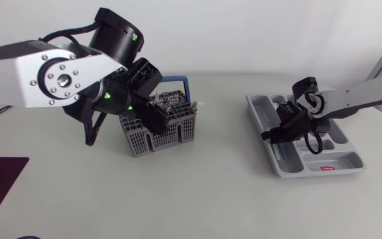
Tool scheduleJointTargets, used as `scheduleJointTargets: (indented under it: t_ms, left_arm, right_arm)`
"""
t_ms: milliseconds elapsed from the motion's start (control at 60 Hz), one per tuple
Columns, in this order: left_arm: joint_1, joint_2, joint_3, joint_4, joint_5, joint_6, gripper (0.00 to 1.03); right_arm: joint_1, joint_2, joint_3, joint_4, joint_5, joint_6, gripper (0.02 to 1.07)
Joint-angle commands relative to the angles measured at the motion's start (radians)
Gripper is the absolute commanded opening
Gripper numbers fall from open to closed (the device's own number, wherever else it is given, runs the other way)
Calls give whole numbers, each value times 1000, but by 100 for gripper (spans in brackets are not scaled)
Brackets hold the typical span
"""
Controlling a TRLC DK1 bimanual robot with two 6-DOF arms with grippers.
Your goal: Unload the cutlery basket into the drawer organizer.
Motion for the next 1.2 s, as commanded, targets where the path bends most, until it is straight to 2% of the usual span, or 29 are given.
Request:
scheduleJointTargets:
  t_ms: [0, 133, 183, 217, 267, 300, 367, 417, 717, 1183]
  left_arm:
    - [-10, 8, -13, 8, -10, 10, 89]
    - [-11, 8, -16, 8, -10, 10, 89]
    - [-14, 6, -18, 8, -10, 10, 89]
    - [-14, 6, -18, 8, -10, 10, 89]
    - [-14, 6, -19, 8, -10, 9, 89]
    - [-14, 4, -19, 8, -10, 10, 89]
    - [-16, 4, -21, 8, -10, 10, 89]
    - [-16, 3, -21, 8, -10, 10, 89]
    - [-16, -2, -27, 7, -10, 10, 89]
    - [-30, -3, -24, 3, -10, 7, 89]
  right_arm:
    - [-10, 66, -17, -21, 16, 26, 26]
    - [-14, 69, -21, -20, 18, 26, 26]
    - [-17, 65, -20, -23, 16, 26, 34]
    - [-17, 63, -18, -27, 16, 26, 34]
    - [-17, 62, -21, -29, 16, 26, 33]
    - [-16, 62, -21, -29, 16, 26, 28]
    - [-16, 73, -23, -29, 16, 26, 26]
    - [-16, 83, -21, -26, 16, 26, 21]
    - [-20, 97, -15, -33, -10, 25, 13]
    - [-30, -26, -70, -41, -48, 0, 12]
